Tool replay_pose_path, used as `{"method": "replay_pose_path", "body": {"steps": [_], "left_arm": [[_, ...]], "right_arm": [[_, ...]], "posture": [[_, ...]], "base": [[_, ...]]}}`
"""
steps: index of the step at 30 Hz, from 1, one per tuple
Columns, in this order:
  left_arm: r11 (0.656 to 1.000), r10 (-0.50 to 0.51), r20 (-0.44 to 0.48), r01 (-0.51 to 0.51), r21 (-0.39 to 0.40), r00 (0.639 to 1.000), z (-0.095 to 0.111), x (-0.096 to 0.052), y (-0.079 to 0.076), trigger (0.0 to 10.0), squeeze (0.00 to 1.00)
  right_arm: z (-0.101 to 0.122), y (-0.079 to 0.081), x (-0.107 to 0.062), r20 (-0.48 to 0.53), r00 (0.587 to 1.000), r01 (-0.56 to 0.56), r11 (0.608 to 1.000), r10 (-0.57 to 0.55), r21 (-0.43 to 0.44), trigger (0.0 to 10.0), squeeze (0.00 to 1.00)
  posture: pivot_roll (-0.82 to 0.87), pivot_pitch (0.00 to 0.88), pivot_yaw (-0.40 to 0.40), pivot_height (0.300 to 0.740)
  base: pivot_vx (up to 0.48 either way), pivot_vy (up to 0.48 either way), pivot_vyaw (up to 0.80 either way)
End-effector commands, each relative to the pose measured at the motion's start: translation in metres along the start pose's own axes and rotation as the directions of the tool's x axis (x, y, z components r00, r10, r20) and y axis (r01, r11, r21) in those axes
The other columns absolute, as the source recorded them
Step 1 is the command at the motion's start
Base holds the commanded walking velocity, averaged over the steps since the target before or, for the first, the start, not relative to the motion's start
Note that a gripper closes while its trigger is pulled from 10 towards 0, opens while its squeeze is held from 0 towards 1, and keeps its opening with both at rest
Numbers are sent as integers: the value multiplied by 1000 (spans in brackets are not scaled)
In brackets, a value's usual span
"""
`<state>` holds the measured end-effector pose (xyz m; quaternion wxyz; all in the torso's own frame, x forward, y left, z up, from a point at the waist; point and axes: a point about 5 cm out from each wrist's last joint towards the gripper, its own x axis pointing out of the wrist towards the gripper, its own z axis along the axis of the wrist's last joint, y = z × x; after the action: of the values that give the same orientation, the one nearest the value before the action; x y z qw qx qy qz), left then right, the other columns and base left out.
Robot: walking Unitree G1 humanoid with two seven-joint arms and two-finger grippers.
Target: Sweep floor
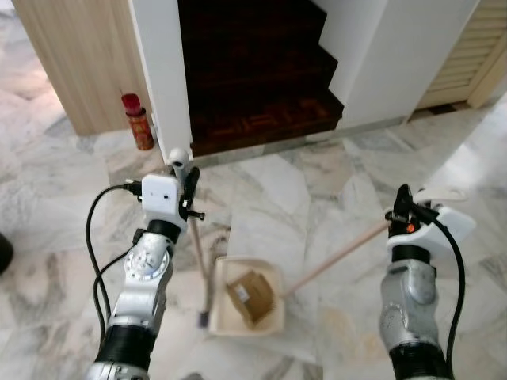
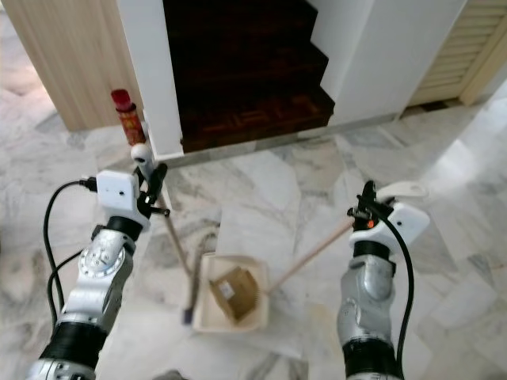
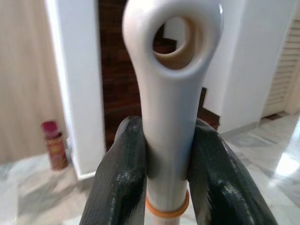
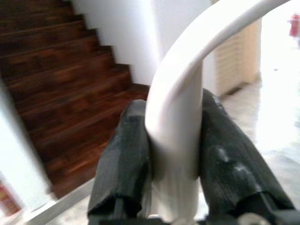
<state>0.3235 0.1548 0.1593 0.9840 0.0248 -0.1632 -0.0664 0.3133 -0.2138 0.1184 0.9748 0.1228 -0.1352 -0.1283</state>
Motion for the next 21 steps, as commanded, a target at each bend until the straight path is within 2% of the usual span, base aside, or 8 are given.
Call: {"method": "replay_pose_path", "body": {"steps": [1,21], "left_arm": [[999,-8,62,6,36,998,14,5,0,10000,0],[999,-9,64,6,39,998,16,5,-1,10000,0]], "right_arm": [[10,1,4,53,999,7,999,-9,40,10000,0],[9,2,1,47,999,7,999,-9,43,10000,0]], "posture": [[165,120,-73,740],[166,133,-71,740]], "base": [[0,337,0],[0,342,0]]}}
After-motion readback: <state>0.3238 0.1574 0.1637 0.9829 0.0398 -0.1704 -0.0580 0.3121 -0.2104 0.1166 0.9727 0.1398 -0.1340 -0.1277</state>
